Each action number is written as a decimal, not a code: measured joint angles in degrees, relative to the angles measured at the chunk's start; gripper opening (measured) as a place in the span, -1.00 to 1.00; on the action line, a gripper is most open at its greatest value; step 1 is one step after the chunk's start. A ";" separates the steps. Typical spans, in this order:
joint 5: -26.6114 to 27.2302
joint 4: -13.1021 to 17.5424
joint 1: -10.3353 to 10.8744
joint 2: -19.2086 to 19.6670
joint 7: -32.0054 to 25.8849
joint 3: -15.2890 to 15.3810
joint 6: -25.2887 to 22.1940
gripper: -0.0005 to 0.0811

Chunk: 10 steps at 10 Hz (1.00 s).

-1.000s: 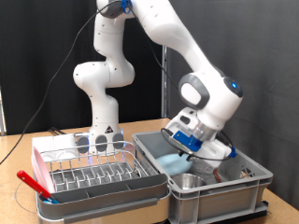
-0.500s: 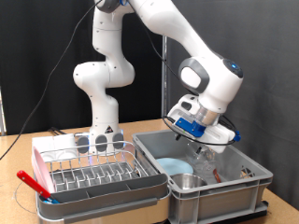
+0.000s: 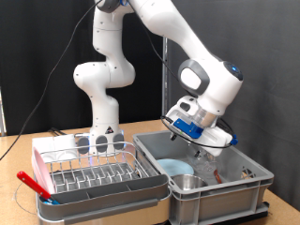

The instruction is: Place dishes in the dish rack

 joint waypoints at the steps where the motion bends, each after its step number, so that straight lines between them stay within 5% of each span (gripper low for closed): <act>1: -0.64 -0.37 0.00 0.15 0.59 0.00 0.38 0.99; 3: -1.12 -0.83 0.00 1.04 0.96 0.00 1.21 0.99; 5: -1.55 -0.89 0.08 3.13 1.83 0.03 2.68 0.36; 6: -2.05 -0.88 0.22 4.15 2.69 0.03 3.72 0.36; 7: -2.74 -0.87 0.32 5.14 3.44 0.03 4.47 -0.03; 8: -3.31 -0.84 0.37 6.00 4.00 0.03 5.11 -0.03; 9: -3.52 -0.84 0.41 6.61 4.14 0.04 5.75 -0.47; 10: -3.52 -0.84 0.43 6.96 4.14 0.07 6.52 -0.47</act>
